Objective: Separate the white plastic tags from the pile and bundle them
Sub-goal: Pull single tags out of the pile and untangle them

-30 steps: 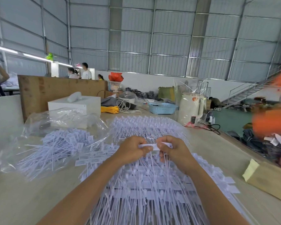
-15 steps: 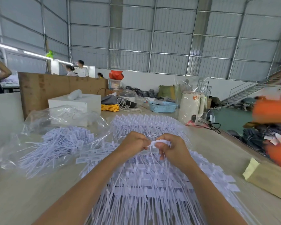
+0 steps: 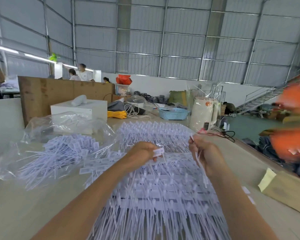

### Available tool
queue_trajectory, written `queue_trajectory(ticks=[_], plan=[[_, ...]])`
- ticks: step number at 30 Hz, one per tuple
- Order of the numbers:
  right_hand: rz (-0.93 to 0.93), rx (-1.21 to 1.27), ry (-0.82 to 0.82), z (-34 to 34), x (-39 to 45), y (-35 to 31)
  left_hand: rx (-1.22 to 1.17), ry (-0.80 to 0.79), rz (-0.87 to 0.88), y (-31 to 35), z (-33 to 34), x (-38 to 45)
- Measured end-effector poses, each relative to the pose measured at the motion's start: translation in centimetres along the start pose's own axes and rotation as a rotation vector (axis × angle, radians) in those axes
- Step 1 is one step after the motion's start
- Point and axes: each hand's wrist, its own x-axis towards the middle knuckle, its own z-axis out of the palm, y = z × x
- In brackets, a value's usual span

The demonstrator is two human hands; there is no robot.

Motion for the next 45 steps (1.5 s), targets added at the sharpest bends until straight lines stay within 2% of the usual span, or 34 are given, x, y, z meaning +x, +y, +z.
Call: queue_trajectory(ticks=[4, 9, 16, 20, 25, 27, 29, 31, 32, 33, 36, 39, 41, 43, 45], plan=[[0.001, -0.023, 0.026, 0.1, 0.0, 0.3, 0.105, -0.008, 0.067, 0.0, 0.5, -0.1], [-0.057, -0.441, -0.029, 0.4, -0.5, 1.8, 0.175, 0.085, 0.183, -0.4, 0.3, -0.1], [-0.134, -0.739, -0.148, 1.2, -0.8, 3.5, 0.267, 0.115, 0.264, -0.5, 0.8, -0.1], [-0.187, -0.785, -0.100, 1.0, -0.7, 3.7, 0.298, 0.123, 0.306, -0.6, 0.9, 0.1], [-0.173, -0.921, -0.212, 0.7, -0.8, 3.8, 0.327, 0.110, 0.295, -0.9, 1.0, 0.2], [-0.228, -1.009, -0.214, 0.8, -0.8, 4.0, 0.338, 0.124, 0.321, -0.7, 1.0, 0.1], [-0.330, -1.060, -0.152, 1.0, -0.7, 3.8, 0.456, 0.162, 0.352, -0.6, 1.0, 0.0], [-0.394, -0.988, -0.090, 1.2, -0.6, 3.4, 0.694, 0.217, 0.368, -0.5, 1.1, -0.1], [-0.410, -0.930, -0.081, 1.3, -0.7, 3.4, 0.738, 0.227, 0.372, -0.2, 1.3, -0.2], [-0.422, -0.887, -0.084, 1.5, -0.8, 3.3, 0.695, 0.219, 0.379, 0.2, 1.6, -0.4], [-0.477, -0.850, -0.089, 2.2, -1.3, 2.8, 0.243, 0.083, 0.317, 2.1, 2.7, -1.3], [-0.543, -0.869, -0.068, 2.3, -1.6, 1.3, -0.135, -0.210, 0.161, 3.4, 3.6, -2.2], [-0.602, -0.888, -0.051, 2.1, -1.6, 0.4, -0.282, -0.374, 0.134, 4.0, 4.7, -3.2], [-0.647, -0.865, -0.012, 1.8, -1.7, -0.2, -0.325, -0.399, 0.095, 4.6, 5.8, -3.7], [-0.624, -0.743, 0.007, 1.5, -1.7, -0.6, -0.351, -0.314, 0.048, 5.4, 6.4, -3.6]])
